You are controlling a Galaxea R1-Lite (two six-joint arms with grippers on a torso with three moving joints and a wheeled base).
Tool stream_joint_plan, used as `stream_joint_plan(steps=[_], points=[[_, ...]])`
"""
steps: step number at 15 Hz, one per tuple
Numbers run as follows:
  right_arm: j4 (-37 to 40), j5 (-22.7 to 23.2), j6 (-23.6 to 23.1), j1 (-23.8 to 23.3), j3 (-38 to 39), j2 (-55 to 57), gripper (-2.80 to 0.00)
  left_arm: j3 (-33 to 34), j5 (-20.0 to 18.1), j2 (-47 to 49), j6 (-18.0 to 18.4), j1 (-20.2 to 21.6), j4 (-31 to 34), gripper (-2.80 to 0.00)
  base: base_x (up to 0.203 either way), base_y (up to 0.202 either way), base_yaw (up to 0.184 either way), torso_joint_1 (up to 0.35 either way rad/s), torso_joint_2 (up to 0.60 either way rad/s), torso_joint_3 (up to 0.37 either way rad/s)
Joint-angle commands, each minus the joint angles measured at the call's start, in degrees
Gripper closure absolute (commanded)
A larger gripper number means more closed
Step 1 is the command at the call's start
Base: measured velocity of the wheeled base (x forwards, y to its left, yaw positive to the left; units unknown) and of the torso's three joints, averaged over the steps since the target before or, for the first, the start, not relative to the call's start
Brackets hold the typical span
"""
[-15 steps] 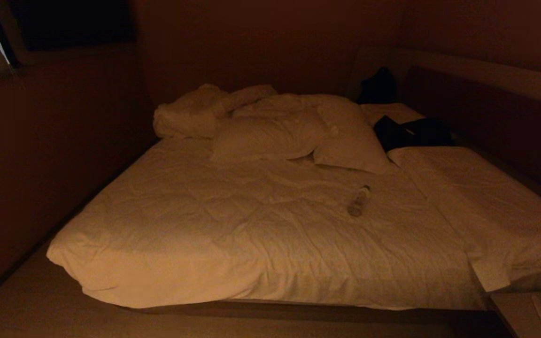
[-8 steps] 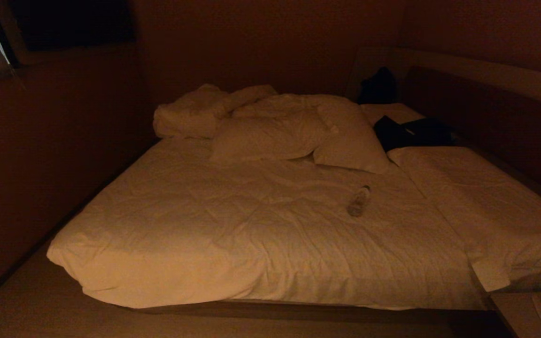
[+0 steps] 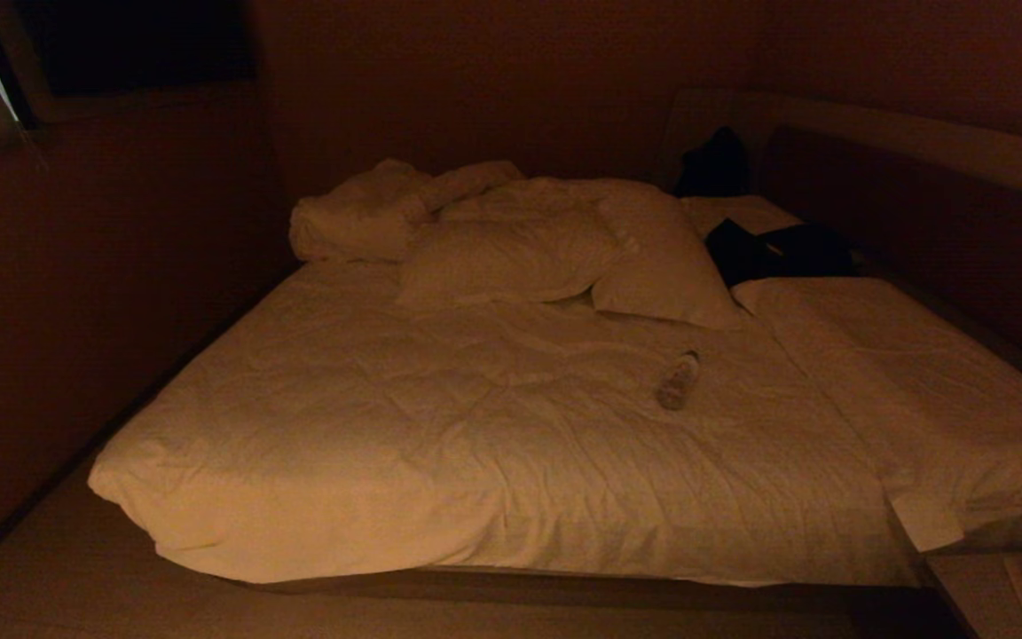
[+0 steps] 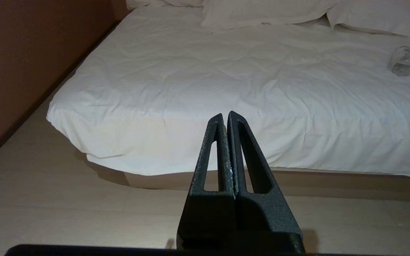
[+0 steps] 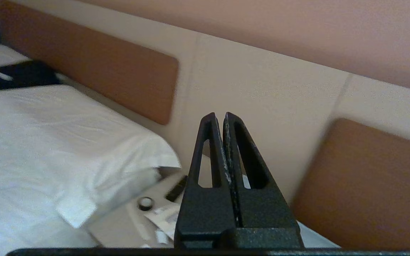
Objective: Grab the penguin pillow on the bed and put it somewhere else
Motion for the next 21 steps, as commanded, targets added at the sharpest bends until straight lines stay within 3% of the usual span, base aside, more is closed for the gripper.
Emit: stream_joint_plan(steps=[1, 4, 6, 7, 11, 16, 21], points=[[3.07, 21.14, 7.93, 0.1, 0.15, -2.71, 0.0, 0.0, 0.02, 0.01, -0.01, 0.06, -0.01, 0.0, 0.0, 0.0, 0.0, 0.0, 0.0, 0.0], [16.44, 34.01, 25.77, 0.11, -2.42, -3.99, 0.0, 0.0, 0.02, -0.04, -0.01, 0.04, -0.01, 0.0, 0.0, 0.0, 0.0, 0.0, 0.0, 0.0], [27.35, 46.82, 31.76, 0.11, -3.07, -6.74, 0.0, 0.0, 0.02, -0.06, -0.01, -0.01, -0.01, 0.0, 0.0, 0.0, 0.0, 0.0, 0.0, 0.0], [31.22, 49.74, 32.9, 0.11, -2.27, -7.67, 0.0, 0.0, 0.02, -0.01, -0.01, 0.06, -0.01, 0.0, 0.0, 0.0, 0.0, 0.0, 0.0, 0.0], [31.25, 50.37, 33.23, 0.11, 2.64, -7.83, 0.0, 0.0, 0.02, -0.05, -0.01, 0.05, -0.01, 0.0, 0.0, 0.0, 0.0, 0.0, 0.0, 0.0], [22.05, 50.58, 33.04, 0.11, 11.32, -7.82, 0.0, 0.0, 0.02, -0.05, -0.01, 0.02, -0.01, 0.0, 0.0, 0.0, 0.0, 0.0, 0.0, 0.0], [21.63, 50.33, 32.34, 0.11, 13.7, -7.81, 0.0, 0.0, 0.02, -0.06, -0.01, -0.02, -0.01, 0.0, 0.0, 0.0, 0.0, 0.0, 0.0, 0.0]])
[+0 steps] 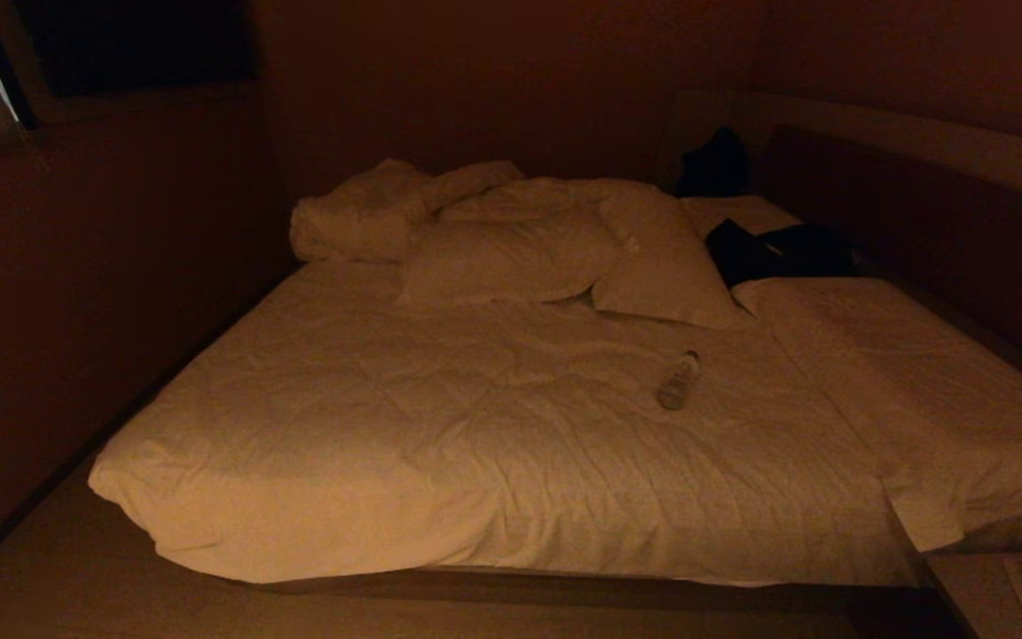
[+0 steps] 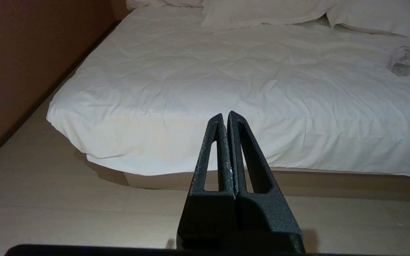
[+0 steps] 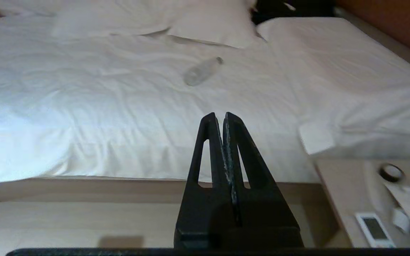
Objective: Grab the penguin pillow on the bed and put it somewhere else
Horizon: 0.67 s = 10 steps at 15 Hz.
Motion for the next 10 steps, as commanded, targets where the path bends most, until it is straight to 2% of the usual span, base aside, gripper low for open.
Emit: stream_joint_plan(steps=[1, 5, 10], points=[[-0.79, 1.27, -1.9, 0.02, 1.31, 0.04, 0.0, 0.0, 0.04, -0.02, -0.02, 0.06, 0.01, 0.0, 0.0, 0.0, 0.0, 0.0, 0.0, 0.0], [-0.59, 1.85, -3.05, 0.02, 2.9, -0.02, 0.0, 0.0, 0.04, -0.06, -0.02, 0.0, 0.01, 0.0, 0.0, 0.0, 0.0, 0.0, 0.0, 0.0], [-0.53, 1.7, -1.32, 0.02, 2.93, -0.07, 0.0, 0.0, 0.04, 0.02, -0.02, -0.01, 0.01, 0.0, 0.0, 0.0, 0.0, 0.0, 0.0, 0.0]])
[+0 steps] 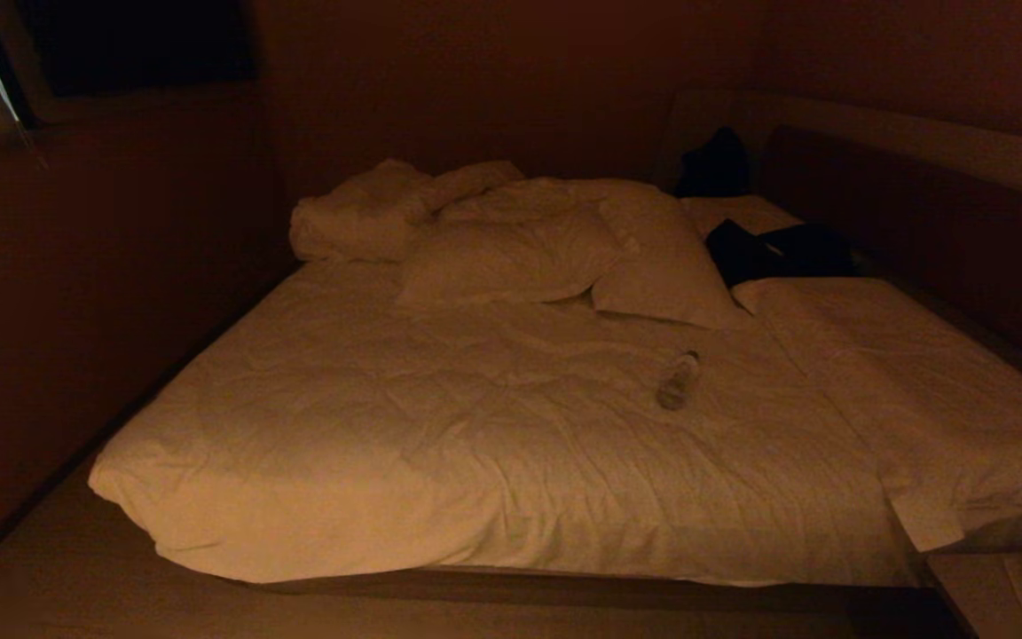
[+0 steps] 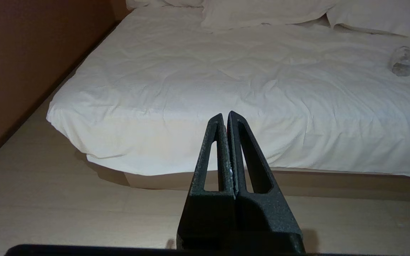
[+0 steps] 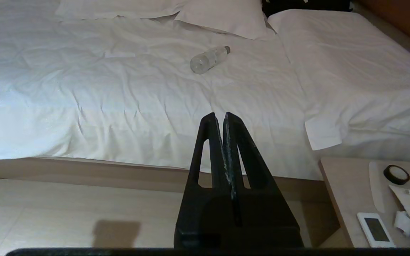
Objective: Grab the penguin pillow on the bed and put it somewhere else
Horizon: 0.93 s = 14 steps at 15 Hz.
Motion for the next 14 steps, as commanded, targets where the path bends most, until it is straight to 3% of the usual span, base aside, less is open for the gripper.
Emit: stream_joint_plan(steps=[1, 2, 14], points=[[-0.06, -0.13, 2.0, 0.02, 0.14, -0.01, 0.0, 0.0, 0.02, -0.06, 0.01, 0.06, 0.01, 0.0, 0.0, 0.0, 0.0, 0.0, 0.0, 0.0], [-0.13, -0.24, 3.56, 0.02, 0.14, -0.01, 0.0, 0.0, 0.02, -0.06, 0.01, 0.06, 0.01, 0.0, 0.0, 0.0, 0.0, 0.0, 0.0, 0.0], [-0.16, -0.27, 3.77, 0.02, 0.14, -0.01, 0.0, 0.0, 0.02, -0.06, 0.01, 0.0, 0.01, 0.0, 0.0, 0.0, 0.0, 0.0, 0.0, 0.0]])
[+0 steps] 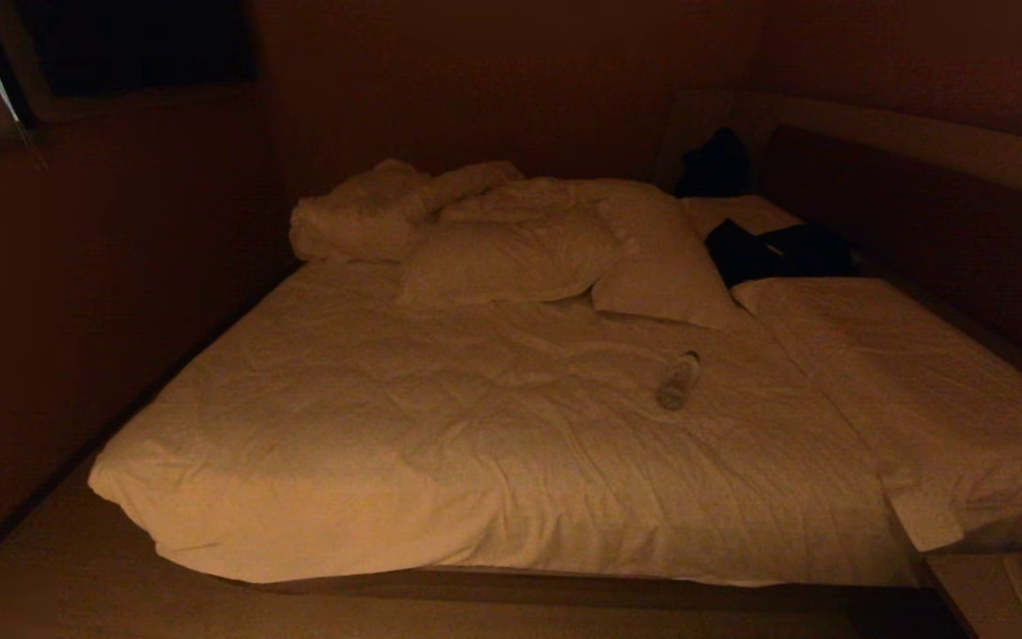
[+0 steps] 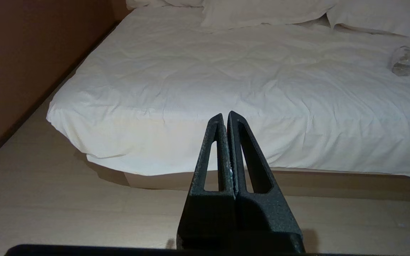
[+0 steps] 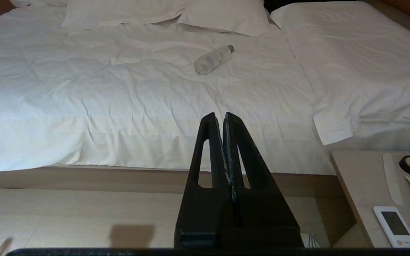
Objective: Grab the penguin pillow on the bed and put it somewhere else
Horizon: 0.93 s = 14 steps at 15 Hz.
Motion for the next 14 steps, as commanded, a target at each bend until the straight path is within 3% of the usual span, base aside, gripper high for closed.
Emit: stream_joint_plan(steps=[1, 14], points=[[-0.01, -0.16, 0.08, 0.02, 0.1, 0.06, 0.0, 0.0, 0.02, 0.02, -0.01, 0.06, -0.01, 0.0, 0.0, 0.0, 0.0, 0.0, 0.0, 0.0], [-0.01, -0.07, 0.0, 0.02, 0.17, 0.1, 0.0, 0.0, 0.02, 0.01, -0.01, 0.01, -0.01, 0.0, 0.0, 0.0, 0.0, 0.0, 0.0, 0.0]])
